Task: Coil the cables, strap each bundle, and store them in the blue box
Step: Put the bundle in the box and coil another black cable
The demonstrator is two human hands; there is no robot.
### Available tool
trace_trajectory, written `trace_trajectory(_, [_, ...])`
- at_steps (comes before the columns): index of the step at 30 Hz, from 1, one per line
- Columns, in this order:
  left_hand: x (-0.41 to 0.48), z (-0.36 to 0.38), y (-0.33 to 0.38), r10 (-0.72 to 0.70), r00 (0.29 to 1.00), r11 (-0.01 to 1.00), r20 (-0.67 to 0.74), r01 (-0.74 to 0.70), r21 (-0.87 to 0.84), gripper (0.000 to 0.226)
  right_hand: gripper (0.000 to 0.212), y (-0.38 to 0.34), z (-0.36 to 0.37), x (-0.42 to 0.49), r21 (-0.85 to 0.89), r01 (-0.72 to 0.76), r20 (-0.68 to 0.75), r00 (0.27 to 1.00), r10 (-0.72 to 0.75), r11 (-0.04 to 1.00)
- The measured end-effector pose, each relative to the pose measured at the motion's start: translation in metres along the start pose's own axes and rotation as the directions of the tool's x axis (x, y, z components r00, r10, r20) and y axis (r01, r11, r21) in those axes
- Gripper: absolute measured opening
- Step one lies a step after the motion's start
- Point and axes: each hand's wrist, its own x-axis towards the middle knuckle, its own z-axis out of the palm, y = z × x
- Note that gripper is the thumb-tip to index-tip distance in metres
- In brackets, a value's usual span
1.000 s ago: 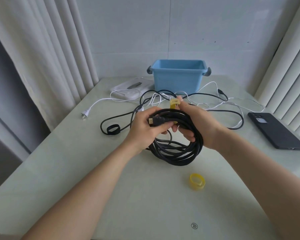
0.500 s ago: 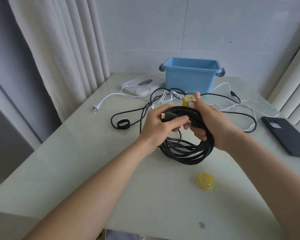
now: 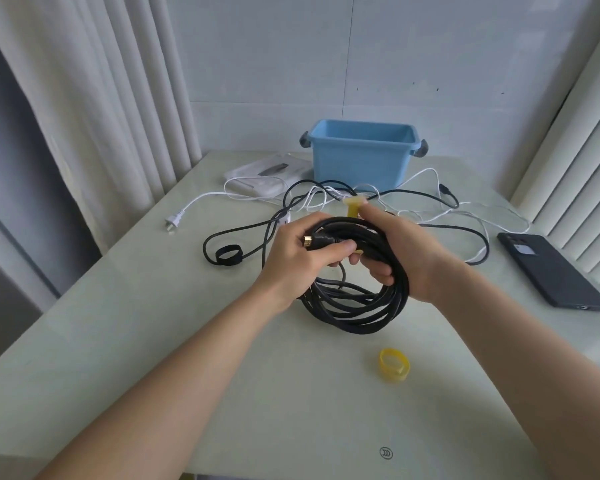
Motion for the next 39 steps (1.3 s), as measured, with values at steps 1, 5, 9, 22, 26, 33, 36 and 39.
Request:
trace_trajectory(1, [0.000,0.000,0.000,0.003,1.000,1.000,0.003,-0.003,0.004,0.016,0.052,-0.001,0.000,-0.001,-0.005,-0.005,0.015,1.000,0.005,1.000])
trace_trajectory(5, [0.002,0.000,-0.002,-0.024,1.000,0.999,-0.016,0.025,0.029,0.021,0.044,-0.002,-0.002,-0.005,-0.007,-0.047,0.020,0.999,0.047,0.999])
trace_trajectory(9, [0.002,0.001,-0.005,0.160,0.982,0.937,-0.102,-0.119,0.329,0.037,0.036,0.000,-0.003,-0.003,0.034,-0.012,-0.006,1.000,0.012,0.999])
trace_trajectory(22, [-0.021,0.008,-0.004,0.661,0.742,0.609,-0.111,-0.444,0.658,0.007,0.027,0.002,0.000,-0.002,0.109,0.081,-0.051,0.996,-0.075,0.991])
trace_trajectory(26, [-0.029,0.022,0.005,0.196,0.927,0.961,-0.319,-0.117,0.252,0.015,0.027,0.002,-0.002,-0.002,0.138,0.078,-0.054,0.996,-0.071,0.987])
trace_trajectory(33, [-0.030,0.038,0.007,-0.151,0.868,0.987,-0.473,0.109,-0.115,0.014,0.027,0.006,-0.004,0.002,0.211,0.024,-0.067,0.998,-0.010,0.977])
trace_trajectory(36, [-0.030,0.043,0.003,-0.233,0.845,0.971,-0.482,0.177,-0.159,0.016,0.025,0.008,-0.007,0.005,0.249,0.016,-0.071,0.997,0.002,0.968])
trace_trajectory(39, [-0.027,0.044,0.000,-0.235,0.857,0.972,-0.459,0.199,-0.127,0.011,0.024,0.010,-0.009,0.006,0.256,0.018,-0.070,0.998,0.000,0.966])
